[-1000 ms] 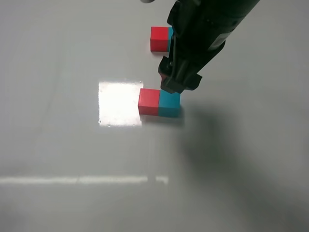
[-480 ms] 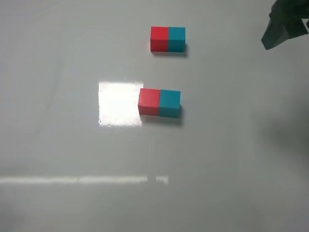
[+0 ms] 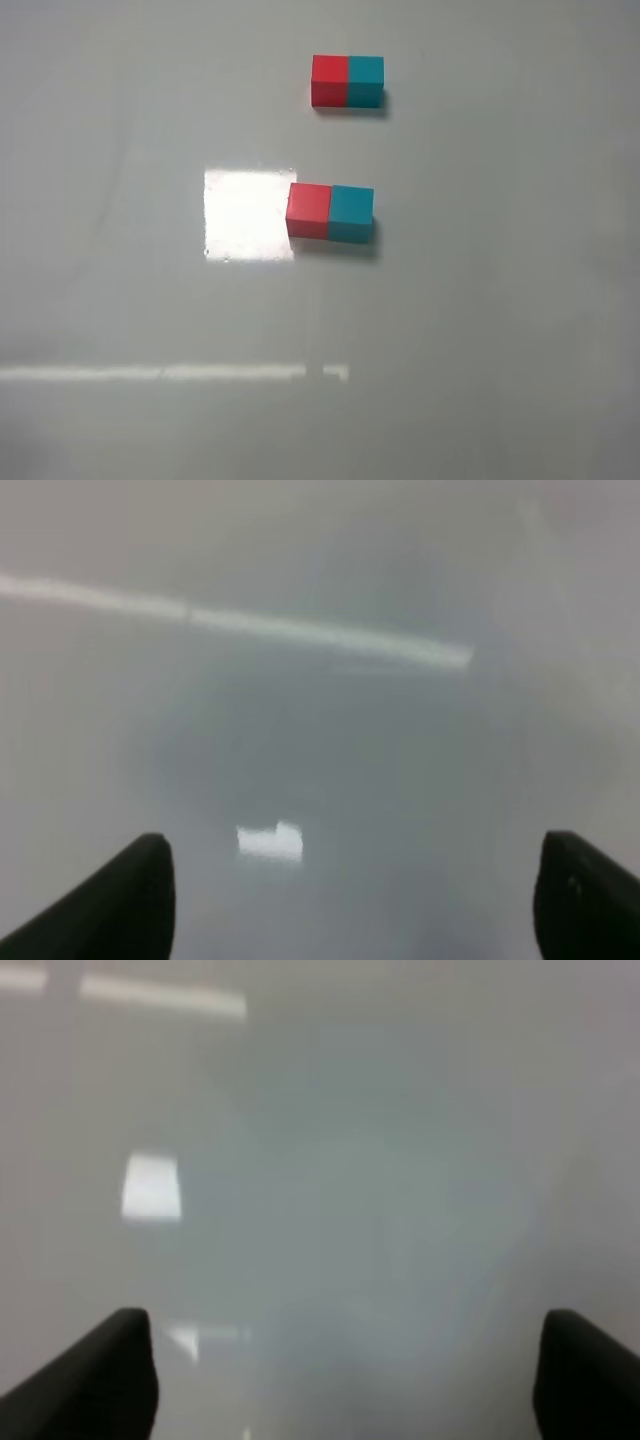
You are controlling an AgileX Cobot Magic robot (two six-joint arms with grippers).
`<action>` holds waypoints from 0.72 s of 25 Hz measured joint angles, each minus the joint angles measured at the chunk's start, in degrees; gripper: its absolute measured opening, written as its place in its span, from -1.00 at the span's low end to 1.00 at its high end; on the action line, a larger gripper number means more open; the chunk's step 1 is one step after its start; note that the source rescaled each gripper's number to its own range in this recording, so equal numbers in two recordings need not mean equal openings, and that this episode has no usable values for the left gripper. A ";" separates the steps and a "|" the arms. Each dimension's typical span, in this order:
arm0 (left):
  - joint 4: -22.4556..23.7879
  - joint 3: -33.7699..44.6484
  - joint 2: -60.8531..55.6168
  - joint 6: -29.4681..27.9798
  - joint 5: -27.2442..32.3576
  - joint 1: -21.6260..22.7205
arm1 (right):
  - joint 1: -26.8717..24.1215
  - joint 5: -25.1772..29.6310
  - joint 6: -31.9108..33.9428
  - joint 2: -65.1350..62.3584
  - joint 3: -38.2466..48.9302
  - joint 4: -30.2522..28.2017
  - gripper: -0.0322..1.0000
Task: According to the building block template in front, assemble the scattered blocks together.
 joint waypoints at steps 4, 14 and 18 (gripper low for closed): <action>0.00 0.00 0.00 0.00 0.00 0.00 | 0.00 -0.04 0.34 -13.60 8.79 1.87 0.51; 0.00 0.00 0.00 0.07 0.00 0.00 | 0.00 -0.01 0.52 -38.87 21.26 2.61 0.48; 0.00 0.00 0.00 0.26 0.00 0.00 | 0.00 -0.10 0.42 -43.36 25.51 2.75 0.48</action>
